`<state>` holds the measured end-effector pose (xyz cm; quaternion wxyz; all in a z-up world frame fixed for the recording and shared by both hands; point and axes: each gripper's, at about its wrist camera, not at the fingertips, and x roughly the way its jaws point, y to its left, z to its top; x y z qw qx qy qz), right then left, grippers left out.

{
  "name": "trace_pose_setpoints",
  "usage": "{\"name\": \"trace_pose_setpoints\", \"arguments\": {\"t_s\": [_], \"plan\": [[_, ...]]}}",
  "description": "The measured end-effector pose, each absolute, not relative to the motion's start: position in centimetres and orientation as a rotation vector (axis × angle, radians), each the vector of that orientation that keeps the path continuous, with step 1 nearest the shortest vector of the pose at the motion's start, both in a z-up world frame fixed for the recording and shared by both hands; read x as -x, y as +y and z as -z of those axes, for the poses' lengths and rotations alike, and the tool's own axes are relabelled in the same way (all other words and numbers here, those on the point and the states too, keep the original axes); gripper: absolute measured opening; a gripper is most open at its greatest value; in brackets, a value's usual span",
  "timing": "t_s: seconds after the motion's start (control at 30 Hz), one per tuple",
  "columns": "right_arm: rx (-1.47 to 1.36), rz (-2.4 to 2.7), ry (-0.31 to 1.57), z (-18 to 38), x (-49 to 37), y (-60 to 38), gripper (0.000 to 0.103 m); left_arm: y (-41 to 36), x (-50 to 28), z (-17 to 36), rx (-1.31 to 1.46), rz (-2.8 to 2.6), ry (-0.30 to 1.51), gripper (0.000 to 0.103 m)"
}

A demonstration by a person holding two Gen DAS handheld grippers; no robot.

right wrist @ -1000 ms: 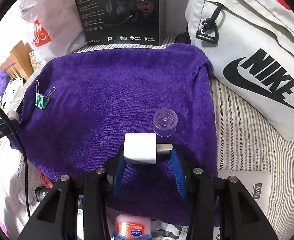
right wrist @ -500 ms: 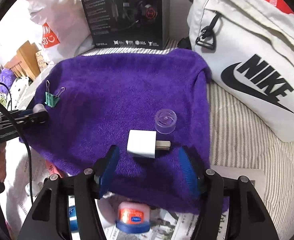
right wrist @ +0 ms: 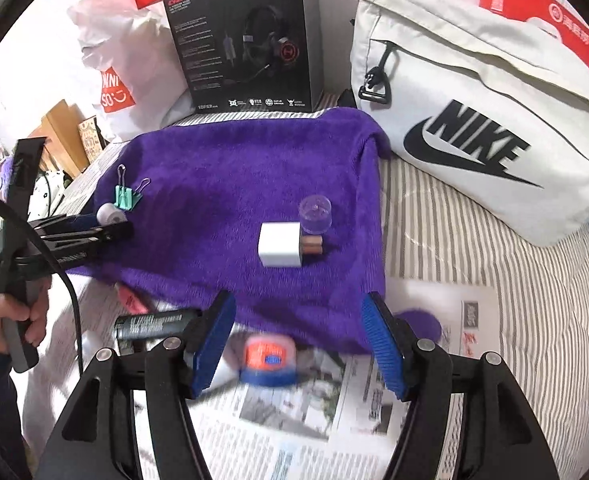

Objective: Organize rigid objects
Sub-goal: 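Set tape roll beside the clip with left tool while right tool sets plug on towel, then grasp the white USB light with left tool while right tool grasps the Vaseline tin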

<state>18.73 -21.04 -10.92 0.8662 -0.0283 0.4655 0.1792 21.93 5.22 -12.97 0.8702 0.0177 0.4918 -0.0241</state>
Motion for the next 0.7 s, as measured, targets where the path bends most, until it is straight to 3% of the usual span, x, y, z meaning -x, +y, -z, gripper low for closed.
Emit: {"name": "trace_pose_setpoints", "arguments": {"t_s": [0.7], "plan": [[-0.050,-0.347,0.978,10.6,-12.2,-23.1,0.065,4.4,-11.7,8.7,-0.009,0.186,0.934,0.062]]}}
